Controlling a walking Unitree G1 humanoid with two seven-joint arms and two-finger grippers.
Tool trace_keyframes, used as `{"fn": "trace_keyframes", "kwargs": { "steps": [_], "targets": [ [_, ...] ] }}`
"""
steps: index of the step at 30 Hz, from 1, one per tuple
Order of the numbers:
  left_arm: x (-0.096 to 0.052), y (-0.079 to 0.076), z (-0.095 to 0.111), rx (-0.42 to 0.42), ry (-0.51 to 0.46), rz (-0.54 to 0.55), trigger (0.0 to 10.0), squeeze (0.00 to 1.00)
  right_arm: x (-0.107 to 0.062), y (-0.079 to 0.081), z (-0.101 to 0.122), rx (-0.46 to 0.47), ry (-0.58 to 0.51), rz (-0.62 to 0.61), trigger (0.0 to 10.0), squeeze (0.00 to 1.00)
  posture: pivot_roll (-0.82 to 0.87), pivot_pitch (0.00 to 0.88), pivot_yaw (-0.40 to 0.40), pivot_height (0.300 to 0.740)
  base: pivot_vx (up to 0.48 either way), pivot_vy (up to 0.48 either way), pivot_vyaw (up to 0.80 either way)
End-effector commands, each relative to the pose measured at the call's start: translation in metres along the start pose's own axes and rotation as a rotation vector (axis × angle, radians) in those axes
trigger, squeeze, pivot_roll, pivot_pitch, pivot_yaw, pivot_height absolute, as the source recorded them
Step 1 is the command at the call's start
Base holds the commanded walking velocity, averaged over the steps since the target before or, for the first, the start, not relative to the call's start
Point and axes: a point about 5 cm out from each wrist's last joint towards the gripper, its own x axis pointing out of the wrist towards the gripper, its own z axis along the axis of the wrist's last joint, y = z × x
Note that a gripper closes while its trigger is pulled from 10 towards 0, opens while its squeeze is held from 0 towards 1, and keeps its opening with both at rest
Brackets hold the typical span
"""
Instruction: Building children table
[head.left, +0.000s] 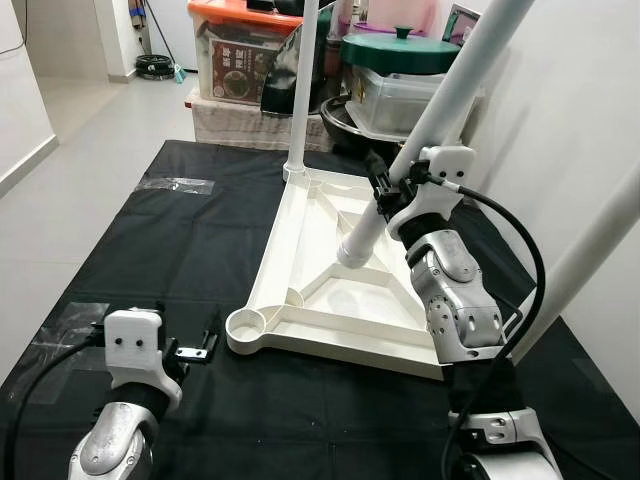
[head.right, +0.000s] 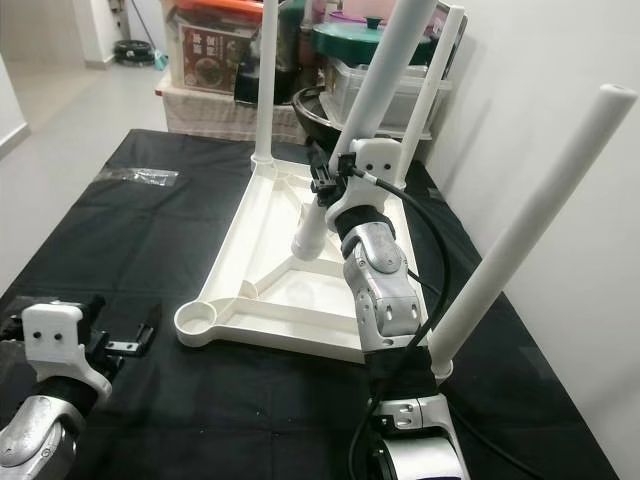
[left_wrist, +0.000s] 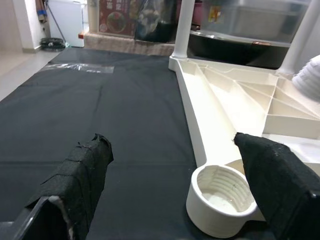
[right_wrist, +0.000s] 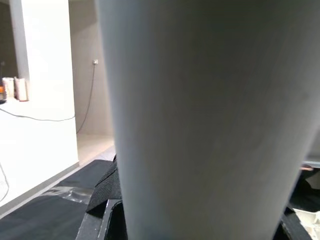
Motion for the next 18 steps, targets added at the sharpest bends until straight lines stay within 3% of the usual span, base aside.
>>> {"fn": "trace_keyframes", "kwargs": {
  "steps": [1,18],
  "targets": [
    [-0.002,-0.002,0.002,-0.002,-0.022,-0.02,10.0,0.0,-0.002,0.003,0.004,0.089,-0.019,0.033,10.0,0.0,0.07,0.0,-0.116,0.74,0.0,0.0,0.0],
    [0.0,0.001,-0.001,0.036,-0.003,0.003,10.0,0.0,-0.014,0.017,0.005,0.195,-0.032,0.135,10.0,0.0,0.06,0.0,-0.11,0.74,0.0,0.0,0.0]
  ]
}}
